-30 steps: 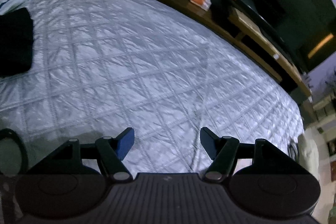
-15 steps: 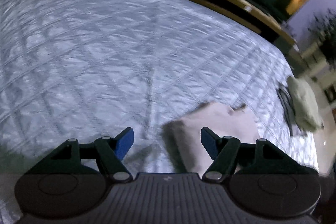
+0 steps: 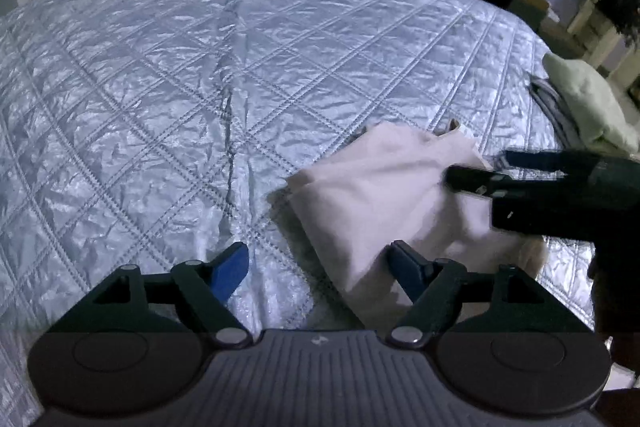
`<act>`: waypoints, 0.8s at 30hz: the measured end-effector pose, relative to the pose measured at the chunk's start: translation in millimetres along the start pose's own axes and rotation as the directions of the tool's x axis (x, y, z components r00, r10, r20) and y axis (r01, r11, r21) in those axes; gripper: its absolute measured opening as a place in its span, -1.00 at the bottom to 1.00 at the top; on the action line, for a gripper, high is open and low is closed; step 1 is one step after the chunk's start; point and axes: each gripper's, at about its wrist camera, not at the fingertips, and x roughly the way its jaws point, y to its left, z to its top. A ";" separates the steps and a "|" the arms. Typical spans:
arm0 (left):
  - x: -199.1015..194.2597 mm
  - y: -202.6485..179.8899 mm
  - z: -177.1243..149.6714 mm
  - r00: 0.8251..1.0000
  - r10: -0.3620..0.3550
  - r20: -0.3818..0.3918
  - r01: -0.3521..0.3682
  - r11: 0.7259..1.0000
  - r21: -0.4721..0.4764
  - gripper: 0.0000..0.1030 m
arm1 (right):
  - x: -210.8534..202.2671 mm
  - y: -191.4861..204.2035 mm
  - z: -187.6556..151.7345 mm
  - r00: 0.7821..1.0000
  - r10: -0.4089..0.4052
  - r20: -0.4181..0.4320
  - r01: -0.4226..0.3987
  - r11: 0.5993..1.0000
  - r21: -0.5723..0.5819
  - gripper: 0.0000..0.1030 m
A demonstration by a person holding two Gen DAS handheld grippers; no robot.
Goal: Fold clothes
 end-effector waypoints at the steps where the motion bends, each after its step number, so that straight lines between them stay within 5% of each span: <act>1: -1.8 2.5 0.9 1.000 0.000 0.004 0.000 1.000 -0.016 0.34 | -3.1 -14.6 -0.3 1.000 -0.026 -0.001 0.026 0.999 0.048 0.32; 3: -9.4 7.2 3.7 0.999 0.009 0.036 -0.007 0.999 -0.035 0.33 | -11.1 -43.8 -3.8 1.000 0.007 -0.004 -0.006 0.984 0.180 0.25; 5: -17.0 10.0 6.1 0.997 0.021 0.071 -0.018 0.999 -0.039 0.33 | -20.8 -70.1 -12.9 0.976 0.212 0.048 -0.216 0.915 0.340 0.28; 6: -18.7 8.2 6.2 0.996 0.027 0.080 -0.025 0.999 -0.022 0.34 | -21.0 -73.6 -17.7 0.957 0.286 0.045 -0.282 0.887 0.366 0.46; 9: -12.4 -0.2 1.8 0.998 0.047 0.052 -0.049 0.998 0.041 0.38 | -15.7 -68.7 -28.0 0.921 0.386 -0.045 -0.353 0.880 0.318 0.64; 12: -0.6 4.9 -6.4 0.999 0.035 0.016 -0.036 0.999 0.007 0.69 | -11.4 -62.0 -25.4 0.890 0.452 -0.065 -0.419 0.865 0.275 0.69; 15: 0.4 8.6 -5.7 0.999 0.041 0.019 -0.041 0.999 0.001 0.72 | 2.4 -53.6 -22.0 0.813 0.575 -0.091 -0.536 0.801 0.266 0.74; 17: 0.6 10.1 -5.3 0.999 0.045 0.025 -0.045 0.999 -0.008 0.73 | 6.9 -45.1 -16.8 0.799 0.589 -0.120 -0.556 0.800 0.226 0.81; 19: -0.5 10.9 -5.2 0.998 0.056 0.034 -0.056 0.998 -0.017 0.68 | 12.9 -47.7 -12.7 0.754 0.639 -0.152 -0.593 0.761 0.263 0.74; 21: -9.4 12.5 -4.9 0.994 0.091 0.059 -0.089 0.996 -0.029 0.48 | 19.4 -52.9 -9.7 0.711 0.681 -0.175 -0.625 0.726 0.288 0.37; 22: -14.0 12.2 -4.3 0.992 0.105 0.074 -0.102 0.994 -0.034 0.31 | 20.9 -52.1 -9.8 0.710 0.680 -0.187 -0.628 0.730 0.269 0.36; 24: -20.4 10.6 -3.7 0.989 0.116 0.094 -0.115 0.993 -0.011 0.29 | 20.8 -50.4 -11.0 0.708 0.682 -0.183 -0.633 0.728 0.261 0.36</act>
